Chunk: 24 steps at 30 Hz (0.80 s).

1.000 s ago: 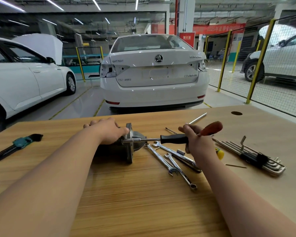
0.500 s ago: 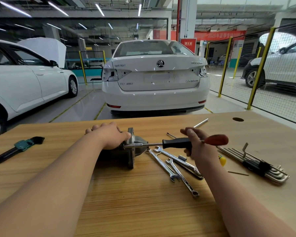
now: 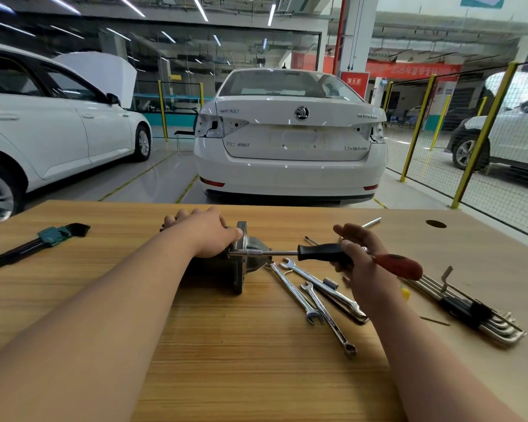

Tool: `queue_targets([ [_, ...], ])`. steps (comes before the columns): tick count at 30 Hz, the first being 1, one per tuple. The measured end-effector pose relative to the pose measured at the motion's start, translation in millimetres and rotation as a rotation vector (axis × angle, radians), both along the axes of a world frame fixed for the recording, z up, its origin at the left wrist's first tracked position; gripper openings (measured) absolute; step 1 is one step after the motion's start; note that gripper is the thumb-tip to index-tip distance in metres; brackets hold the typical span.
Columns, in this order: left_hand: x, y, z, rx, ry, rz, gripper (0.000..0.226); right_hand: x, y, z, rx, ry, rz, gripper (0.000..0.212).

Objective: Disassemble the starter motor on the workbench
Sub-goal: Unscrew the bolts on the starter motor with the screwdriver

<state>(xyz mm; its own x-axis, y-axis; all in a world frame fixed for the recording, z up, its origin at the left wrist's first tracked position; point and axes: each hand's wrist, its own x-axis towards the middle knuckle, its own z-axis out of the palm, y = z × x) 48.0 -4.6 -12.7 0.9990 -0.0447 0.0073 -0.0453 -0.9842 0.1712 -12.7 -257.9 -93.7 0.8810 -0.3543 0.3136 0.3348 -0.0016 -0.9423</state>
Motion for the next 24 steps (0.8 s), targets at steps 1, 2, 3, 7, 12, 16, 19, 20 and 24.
queue_targets([
  [1, 0.5, -0.2, -0.1, 0.000, -0.006, -0.004, 0.050, 2.2, 0.7, 0.2, 0.000, -0.001, -0.033, 0.018],
  [2, 0.8, -0.5, -0.2, -0.001, -0.010, -0.006, 0.049, 4.9, 1.2, -0.4, 0.003, 0.006, -0.062, 0.014],
  [3, 0.4, -0.1, 0.0, 0.000, -0.012, -0.005, 0.049, 7.6, 1.8, -2.1, 0.012, 0.020, -0.082, 0.011],
  [7, 0.1, -0.4, 0.5, -0.011, -0.008, 0.001, 0.049, 11.5, 1.7, -7.4, 0.070, 0.054, -0.078, 0.019],
  [12, -0.8, 0.2, -1.0, -0.014, -0.024, -0.004, 0.045, 11.6, -4.7, -10.9, 0.161, -0.009, 0.087, 0.038],
  [16, -0.1, -0.4, -0.8, -0.010, -0.025, -0.011, 0.042, 10.7, -2.0, -11.2, 0.098, 0.006, -0.016, 0.025],
  [19, -2.8, 0.3, -0.5, -0.018, -0.035, -0.037, 0.037, 15.7, 0.6, -10.5, 0.117, 0.061, -0.131, 0.009],
  [20, -4.1, 0.8, -0.6, -0.019, -0.041, -0.045, 0.036, 16.4, 1.3, -10.1, 0.144, 0.081, -0.128, 0.010],
  [24, -5.8, 1.9, -1.6, -0.012, -0.047, -0.045, 0.039, 11.3, -0.1, -9.2, 0.139, 0.047, -0.053, 0.026],
])
